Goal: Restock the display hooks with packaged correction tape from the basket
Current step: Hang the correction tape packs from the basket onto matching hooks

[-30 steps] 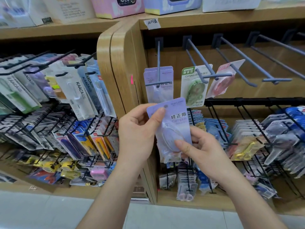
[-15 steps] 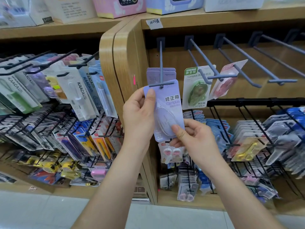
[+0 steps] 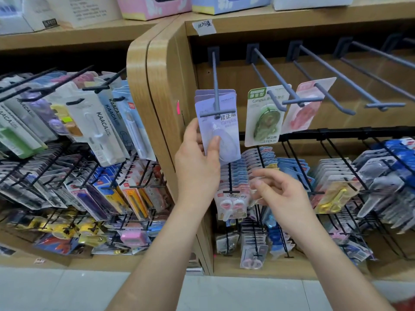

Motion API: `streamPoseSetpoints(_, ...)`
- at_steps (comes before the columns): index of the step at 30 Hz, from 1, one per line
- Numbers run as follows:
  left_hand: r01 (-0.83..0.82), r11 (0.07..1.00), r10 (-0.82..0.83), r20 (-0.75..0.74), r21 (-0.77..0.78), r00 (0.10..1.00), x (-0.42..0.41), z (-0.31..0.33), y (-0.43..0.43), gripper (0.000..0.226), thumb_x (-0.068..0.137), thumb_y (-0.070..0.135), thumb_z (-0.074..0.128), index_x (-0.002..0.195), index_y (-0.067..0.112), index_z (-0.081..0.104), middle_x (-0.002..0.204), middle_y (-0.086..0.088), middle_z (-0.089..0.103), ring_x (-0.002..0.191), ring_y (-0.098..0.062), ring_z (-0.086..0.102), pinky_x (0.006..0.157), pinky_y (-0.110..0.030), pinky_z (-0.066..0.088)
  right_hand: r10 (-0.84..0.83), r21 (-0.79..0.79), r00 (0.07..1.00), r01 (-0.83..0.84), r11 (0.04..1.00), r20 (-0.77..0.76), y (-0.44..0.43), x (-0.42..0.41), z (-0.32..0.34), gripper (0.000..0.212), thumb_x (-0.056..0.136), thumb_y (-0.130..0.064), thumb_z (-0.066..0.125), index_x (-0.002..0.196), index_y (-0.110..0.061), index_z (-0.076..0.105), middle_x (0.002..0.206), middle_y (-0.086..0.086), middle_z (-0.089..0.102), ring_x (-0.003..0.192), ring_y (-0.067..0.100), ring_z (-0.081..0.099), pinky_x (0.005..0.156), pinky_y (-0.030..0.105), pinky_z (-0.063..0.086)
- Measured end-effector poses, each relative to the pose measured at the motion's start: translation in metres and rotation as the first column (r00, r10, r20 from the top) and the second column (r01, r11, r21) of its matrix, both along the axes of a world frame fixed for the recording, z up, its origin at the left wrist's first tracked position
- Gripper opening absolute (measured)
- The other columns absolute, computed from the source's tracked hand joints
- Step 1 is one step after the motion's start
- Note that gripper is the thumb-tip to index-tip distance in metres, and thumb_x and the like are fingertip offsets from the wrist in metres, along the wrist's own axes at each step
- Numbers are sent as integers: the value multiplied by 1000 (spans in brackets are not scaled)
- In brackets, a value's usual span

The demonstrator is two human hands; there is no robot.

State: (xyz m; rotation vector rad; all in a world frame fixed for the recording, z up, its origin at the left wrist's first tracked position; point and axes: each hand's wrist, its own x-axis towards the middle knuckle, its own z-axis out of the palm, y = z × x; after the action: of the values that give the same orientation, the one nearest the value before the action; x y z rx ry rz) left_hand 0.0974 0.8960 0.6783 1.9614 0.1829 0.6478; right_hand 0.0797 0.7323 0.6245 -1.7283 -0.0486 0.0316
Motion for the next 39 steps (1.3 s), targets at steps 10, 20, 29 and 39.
streamPoseSetpoints(10,97,987,-103,45,124,994,-45,-51,5,32,97,11,58,127,21,63,112,12,62,103,3,59,91,-12,45,-172,-77,984,168,983,-46,-52,-47,-36,25,94,-4,61,91,-27,70,78,3,73,72,16,70,64,22,53)
streamPoseSetpoints(20,555,715,-519,-209,425,829,-66,-149,-63,18,85,-2,70,97,10,77,93,10,67,87,-3,60,81,-10,45,-287,-699,948,114,706,-135,-185,-143,-95,19,91,-14,65,109,-18,72,88,-5,72,78,16,66,78,35,53)
streamPoseSetpoints(29,840,434,-671,-505,327,543,-123,-221,-233,15,88,12,66,98,16,77,93,5,74,78,-5,62,75,-13,46,-573,-737,765,199,646,-295,-339,-275,-168,26,90,-14,65,116,-18,69,93,-3,67,86,21,65,79,31,50)
streamPoseSetpoints(39,940,301,-738,-585,159,335,-148,-275,-484,22,88,3,63,93,20,77,83,17,66,78,-2,58,72,-13,45,-871,-611,312,623,489,-379,-488,-379,-240,21,93,-5,62,112,-10,70,91,7,71,74,11,61,68,-4,37)
